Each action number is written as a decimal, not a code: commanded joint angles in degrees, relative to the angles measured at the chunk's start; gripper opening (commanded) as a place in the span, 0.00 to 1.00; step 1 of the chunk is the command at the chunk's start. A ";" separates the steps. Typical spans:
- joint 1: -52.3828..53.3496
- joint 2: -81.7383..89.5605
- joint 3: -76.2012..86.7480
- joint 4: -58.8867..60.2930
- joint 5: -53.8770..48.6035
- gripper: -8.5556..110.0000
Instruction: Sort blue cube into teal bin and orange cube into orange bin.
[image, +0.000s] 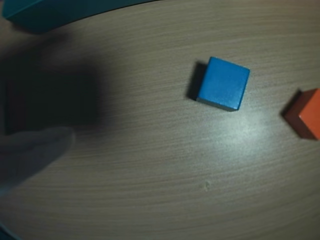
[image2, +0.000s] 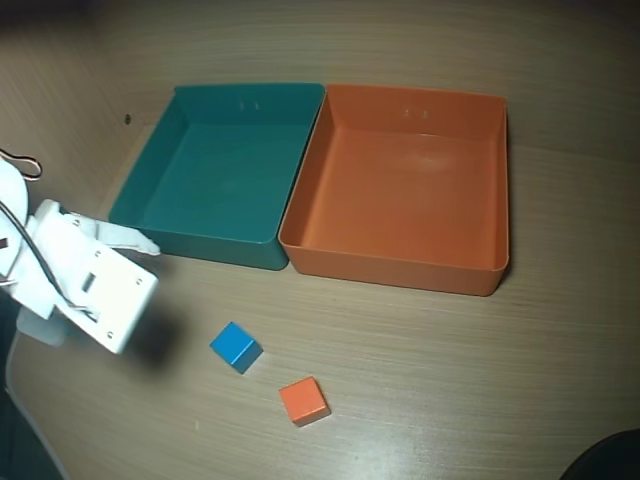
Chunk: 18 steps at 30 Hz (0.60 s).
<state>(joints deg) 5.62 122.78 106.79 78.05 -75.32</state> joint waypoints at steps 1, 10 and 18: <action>0.18 -6.50 -10.11 -0.79 3.96 0.33; -0.35 -25.58 -25.66 -0.79 0.79 0.32; -0.53 -39.20 -32.52 -0.79 -2.11 0.32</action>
<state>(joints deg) 5.19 84.02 79.01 78.05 -77.17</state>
